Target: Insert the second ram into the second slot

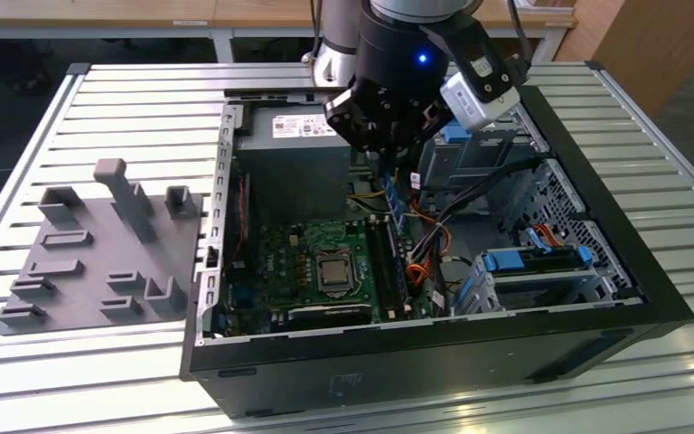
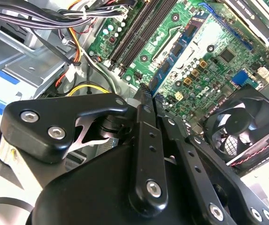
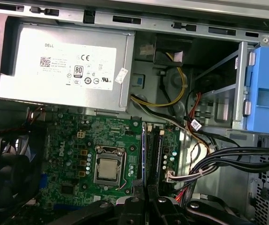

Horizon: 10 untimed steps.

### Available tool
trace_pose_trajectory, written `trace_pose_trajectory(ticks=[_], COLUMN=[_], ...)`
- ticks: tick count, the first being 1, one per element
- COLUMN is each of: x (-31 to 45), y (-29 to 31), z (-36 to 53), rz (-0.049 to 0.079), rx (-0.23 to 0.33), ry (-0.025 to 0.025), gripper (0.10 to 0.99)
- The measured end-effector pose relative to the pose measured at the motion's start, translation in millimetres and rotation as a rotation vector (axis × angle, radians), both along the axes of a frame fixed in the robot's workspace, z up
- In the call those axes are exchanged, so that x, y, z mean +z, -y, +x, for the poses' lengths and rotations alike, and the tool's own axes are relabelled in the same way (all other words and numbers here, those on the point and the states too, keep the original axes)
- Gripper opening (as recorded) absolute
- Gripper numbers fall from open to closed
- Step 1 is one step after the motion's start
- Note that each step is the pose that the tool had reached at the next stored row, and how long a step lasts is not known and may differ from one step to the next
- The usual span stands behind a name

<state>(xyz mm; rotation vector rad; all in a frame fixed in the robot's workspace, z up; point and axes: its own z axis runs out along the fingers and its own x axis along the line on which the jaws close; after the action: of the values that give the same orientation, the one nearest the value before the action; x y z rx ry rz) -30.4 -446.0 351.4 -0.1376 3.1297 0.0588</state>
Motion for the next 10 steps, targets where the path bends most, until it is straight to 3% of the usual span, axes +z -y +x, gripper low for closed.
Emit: trace_pose_trajectory(ticks=[10], x=[-1.7], y=[0.0], z=[0.0], rz=[0.000], rx=[0.000], ry=[-0.0001], gripper=[0.137])
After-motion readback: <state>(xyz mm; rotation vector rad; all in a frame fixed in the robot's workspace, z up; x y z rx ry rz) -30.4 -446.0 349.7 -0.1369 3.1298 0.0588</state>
